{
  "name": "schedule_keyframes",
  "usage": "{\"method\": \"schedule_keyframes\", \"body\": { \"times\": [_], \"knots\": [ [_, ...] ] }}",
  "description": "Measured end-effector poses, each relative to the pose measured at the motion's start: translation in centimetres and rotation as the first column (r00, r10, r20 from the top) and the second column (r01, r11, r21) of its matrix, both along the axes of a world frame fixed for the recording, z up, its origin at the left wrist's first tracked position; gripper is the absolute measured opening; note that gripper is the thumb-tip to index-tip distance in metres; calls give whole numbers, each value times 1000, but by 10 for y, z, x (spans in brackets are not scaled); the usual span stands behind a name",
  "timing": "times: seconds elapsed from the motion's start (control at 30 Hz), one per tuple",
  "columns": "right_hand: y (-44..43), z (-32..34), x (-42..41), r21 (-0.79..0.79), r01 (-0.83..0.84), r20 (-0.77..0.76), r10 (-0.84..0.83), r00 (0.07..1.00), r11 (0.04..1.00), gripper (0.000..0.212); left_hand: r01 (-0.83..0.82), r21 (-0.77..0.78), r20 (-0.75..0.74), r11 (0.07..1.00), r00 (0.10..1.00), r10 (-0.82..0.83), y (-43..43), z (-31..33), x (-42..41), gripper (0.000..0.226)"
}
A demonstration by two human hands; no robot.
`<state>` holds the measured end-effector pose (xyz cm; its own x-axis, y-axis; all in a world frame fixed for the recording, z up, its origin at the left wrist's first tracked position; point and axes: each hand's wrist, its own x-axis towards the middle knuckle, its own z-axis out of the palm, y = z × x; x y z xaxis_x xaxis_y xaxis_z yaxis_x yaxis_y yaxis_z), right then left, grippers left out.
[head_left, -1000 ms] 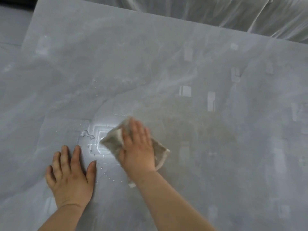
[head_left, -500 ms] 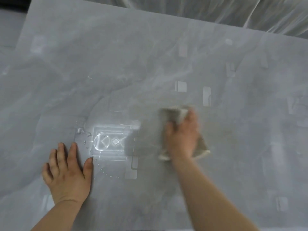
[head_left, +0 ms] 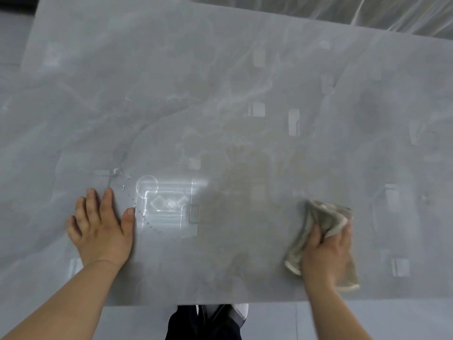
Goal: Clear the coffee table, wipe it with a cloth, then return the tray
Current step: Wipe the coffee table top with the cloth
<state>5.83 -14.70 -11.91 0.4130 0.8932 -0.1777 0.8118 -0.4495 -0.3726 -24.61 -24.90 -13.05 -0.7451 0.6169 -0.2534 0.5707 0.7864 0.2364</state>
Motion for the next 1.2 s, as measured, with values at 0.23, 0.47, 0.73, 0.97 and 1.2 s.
{"method": "schedule_keyframes", "body": {
  "times": [0.23,0.47,0.73,0.97,1.2],
  "knots": [
    [-107,13,-147,25,-854,13,854,519,519,48,-1,13,25,1000,1000,1,-2,-5,-6,54],
    [11,-4,-11,26,-342,21,341,940,939,55,-2,6,35,1000,999,2,-3,-7,-10,55],
    [-49,8,-110,13,-613,79,611,788,790,54,36,53,23,998,999,-37,0,14,-21,42],
    [50,0,-76,60,-616,150,603,783,785,43,138,169,-33,976,990,-134,56,19,-88,54],
    [114,-15,-174,55,-130,76,125,989,990,57,148,125,-55,981,988,-142,113,-4,-157,53]
  ]
}}
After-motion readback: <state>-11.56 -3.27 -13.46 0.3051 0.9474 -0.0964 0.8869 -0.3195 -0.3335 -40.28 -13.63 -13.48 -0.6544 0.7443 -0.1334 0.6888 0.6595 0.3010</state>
